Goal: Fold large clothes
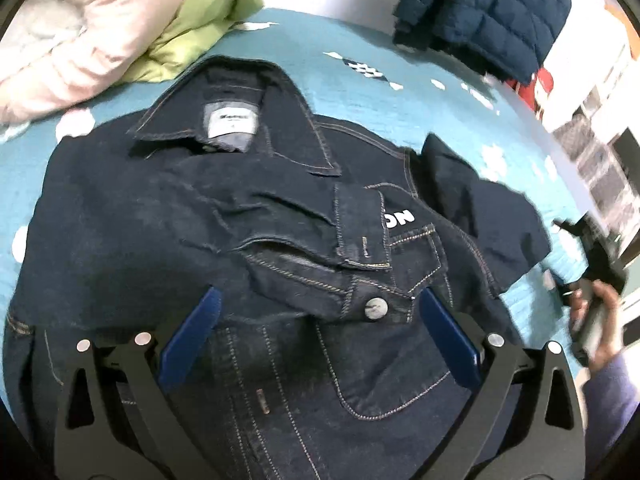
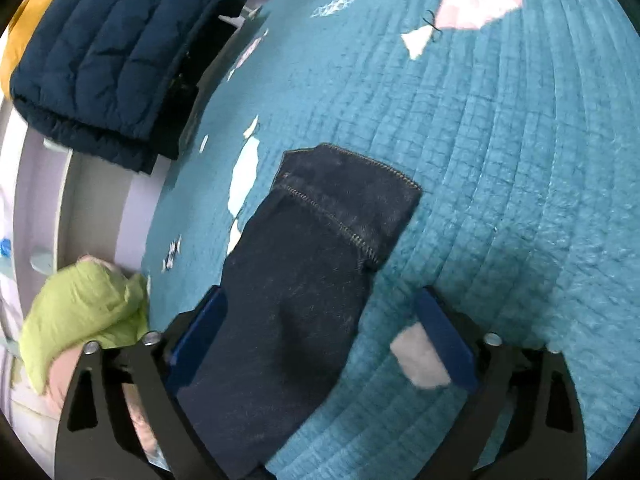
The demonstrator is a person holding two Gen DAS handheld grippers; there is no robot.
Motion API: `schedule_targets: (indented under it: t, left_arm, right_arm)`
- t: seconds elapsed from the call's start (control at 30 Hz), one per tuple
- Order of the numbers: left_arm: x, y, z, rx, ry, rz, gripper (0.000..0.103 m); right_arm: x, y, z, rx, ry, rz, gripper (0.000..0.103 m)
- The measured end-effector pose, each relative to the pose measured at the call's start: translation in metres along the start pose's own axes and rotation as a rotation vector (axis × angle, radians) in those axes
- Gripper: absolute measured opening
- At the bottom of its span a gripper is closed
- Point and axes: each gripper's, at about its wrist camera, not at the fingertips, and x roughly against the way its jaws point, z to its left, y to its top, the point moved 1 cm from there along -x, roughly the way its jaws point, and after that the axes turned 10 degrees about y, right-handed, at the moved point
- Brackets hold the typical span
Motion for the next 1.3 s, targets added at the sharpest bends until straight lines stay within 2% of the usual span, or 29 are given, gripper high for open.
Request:
schedule_targets:
  t: [0.07,0.13,0.2,0.23,0.27,0.33,0.37,0.43,0.5,0.57,0.63,0.73,0.83,0.9,1.03,1.1,1.2,1.27,1.3]
  left_arm:
    - [0.007,0.000,0.014,0.047,0.001,-0.011,0.099]
    - [0.012,0.001,0.026,0.068,0.019,-0.024,0.099]
    - [0.018,0.001,0.040,0.053,0.069,-0.042,0.099]
    - [0.019,0.001,0.045,0.050,0.084,-0.040,0.099]
    - [0.020,0.001,0.053,0.065,0.092,-0.038,0.099]
    - [0.024,0.000,0.072,0.128,0.089,-0.030,0.099]
    - [0.025,0.000,0.079,0.142,0.088,-0.031,0.099]
    - [0.028,0.001,0.093,0.143,0.112,-0.042,0.099]
    - [0.030,0.002,0.112,0.142,0.168,-0.046,0.099]
    - [0.034,0.001,0.134,0.168,0.186,-0.045,0.099]
    - [0.043,-0.002,0.157,0.201,0.214,-0.051,0.099]
    - [0.053,-0.008,0.185,0.227,0.255,-0.056,0.099]
    - [0.059,-0.016,0.210,0.271,0.276,-0.043,0.099]
    - [0.061,-0.022,0.222,0.299,0.275,-0.038,0.099]
    - [0.067,-0.034,0.241,0.329,0.268,-0.029,0.099]
    - [0.069,-0.040,0.250,0.345,0.268,-0.026,0.099]
    - [0.072,-0.045,0.259,0.365,0.262,-0.023,0.099]
    - [0.073,-0.047,0.261,0.368,0.260,-0.023,0.099]
    - [0.072,-0.047,0.261,0.367,0.262,-0.020,0.099]
  right_arm:
    - [0.000,0.003,0.000,-0.003,0.058,-0.012,0.064]
    - [-0.002,0.008,0.000,-0.002,0.084,-0.011,0.062]
    - [-0.009,0.012,0.002,0.030,0.084,-0.004,0.053]
    - [-0.015,0.012,0.001,0.023,0.085,0.012,0.026]
    - [-0.019,0.013,-0.002,0.004,0.107,0.032,0.006]
    - [-0.021,0.014,0.003,0.009,0.128,0.024,0.006]
    - [-0.015,0.011,0.014,0.058,0.141,0.013,0.006]
    - [-0.006,0.002,0.046,0.186,0.153,0.012,0.006]
    - [0.005,-0.011,0.090,0.299,0.205,0.014,0.006]
    - [0.015,-0.028,0.134,0.423,0.254,0.006,0.005]
    - [0.024,-0.054,0.179,0.561,0.291,0.008,0.005]
    - [0.025,-0.095,0.234,0.681,0.352,0.032,0.005]
    - [0.018,-0.147,0.274,0.760,0.406,0.091,0.005]
    - [0.002,-0.194,0.294,0.787,0.444,0.169,0.005]
    - [-0.033,-0.285,0.305,0.788,0.476,0.320,0.005]
    - [-0.048,-0.321,0.301,0.809,0.454,0.373,0.005]
    - [-0.084,-0.381,0.277,0.847,0.347,0.469,0.009]
    - [-0.103,-0.403,0.263,0.863,0.288,0.519,0.012]
    - [-0.115,-0.412,0.250,0.876,0.227,0.549,0.012]
